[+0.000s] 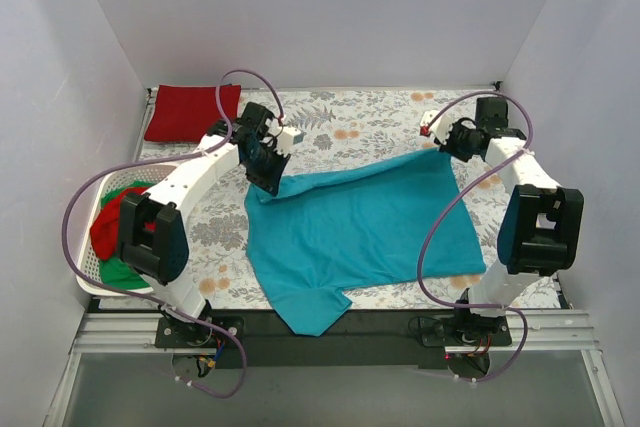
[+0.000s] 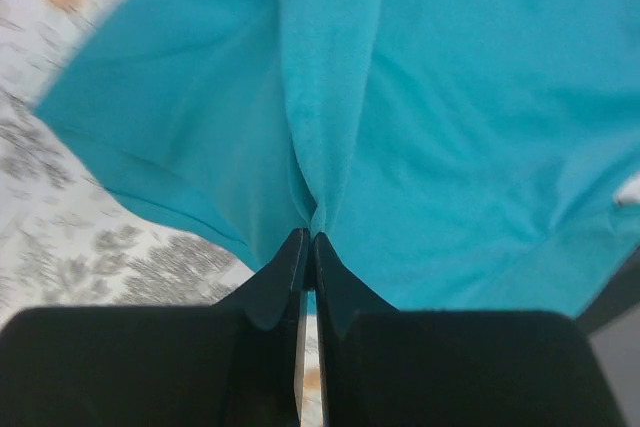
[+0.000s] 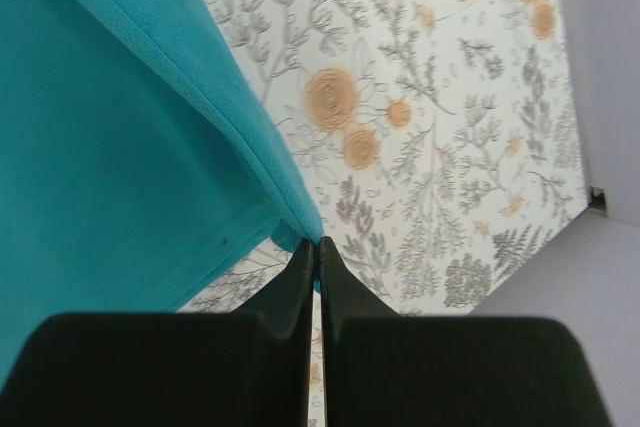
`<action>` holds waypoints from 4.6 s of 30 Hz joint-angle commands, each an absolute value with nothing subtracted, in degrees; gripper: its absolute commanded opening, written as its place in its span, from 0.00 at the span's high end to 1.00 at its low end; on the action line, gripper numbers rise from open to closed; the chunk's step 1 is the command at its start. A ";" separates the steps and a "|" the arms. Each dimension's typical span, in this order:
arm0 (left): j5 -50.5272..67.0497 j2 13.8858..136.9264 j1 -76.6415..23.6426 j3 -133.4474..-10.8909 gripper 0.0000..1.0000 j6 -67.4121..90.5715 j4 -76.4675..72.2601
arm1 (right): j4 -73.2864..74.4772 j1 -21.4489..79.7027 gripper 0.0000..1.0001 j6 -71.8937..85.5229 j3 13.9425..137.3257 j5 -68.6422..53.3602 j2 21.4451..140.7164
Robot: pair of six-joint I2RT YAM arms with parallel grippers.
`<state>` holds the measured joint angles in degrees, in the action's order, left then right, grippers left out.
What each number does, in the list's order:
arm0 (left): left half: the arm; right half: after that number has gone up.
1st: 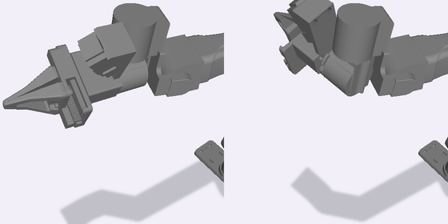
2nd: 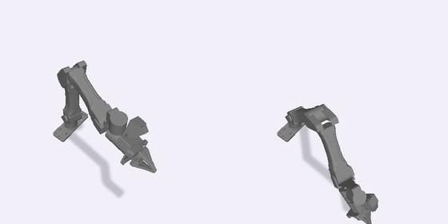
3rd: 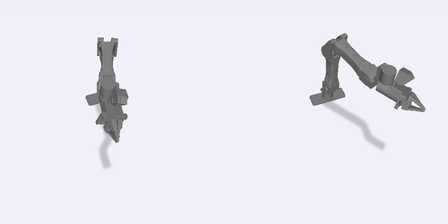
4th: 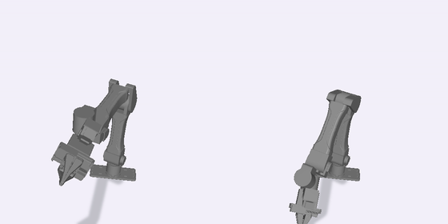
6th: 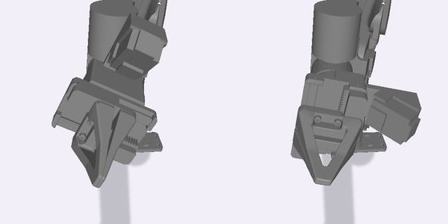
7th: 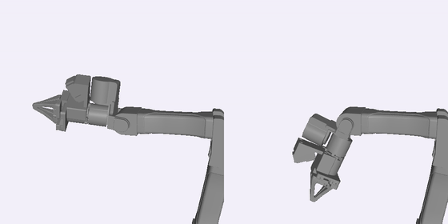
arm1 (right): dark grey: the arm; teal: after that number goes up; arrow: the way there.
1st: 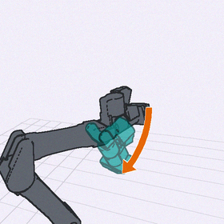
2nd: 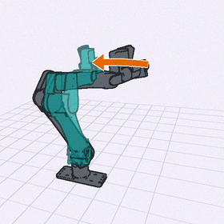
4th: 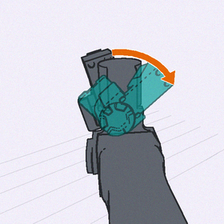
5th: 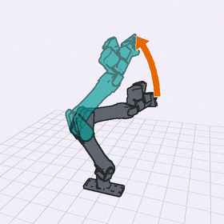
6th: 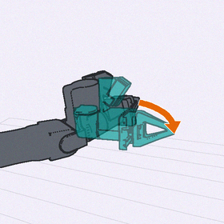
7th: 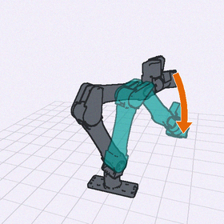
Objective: Fold and stack the t-shirts
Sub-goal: Fold the tshirt
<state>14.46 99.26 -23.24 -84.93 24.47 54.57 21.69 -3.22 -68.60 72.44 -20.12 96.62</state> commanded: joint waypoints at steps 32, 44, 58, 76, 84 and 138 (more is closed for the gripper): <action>25.04 91.32 -25.58 -76.19 0.58 21.00 64.34 | 39.70 -5.19 0.50 -84.21 66.96 -16.44 92.37; 22.06 100.36 -17.32 -78.48 0.69 28.03 56.96 | 50.36 -2.47 0.59 -67.16 84.63 -18.55 103.42; 16.09 114.60 -15.21 -81.38 0.82 32.43 50.10 | 49.75 2.55 0.76 -60.29 89.74 -8.00 118.91; 24.33 132.12 -7.65 -127.28 0.60 24.63 58.71 | 47.63 2.99 0.42 -50.89 109.79 -10.72 123.24; 36.99 106.72 -8.08 -95.22 0.58 8.91 59.94 | 52.99 4.65 0.48 -57.65 86.09 -14.33 100.56; 19.69 76.64 -28.83 -49.56 0.52 5.01 45.96 | 36.91 12.31 0.99 -57.75 50.45 -1.76 90.88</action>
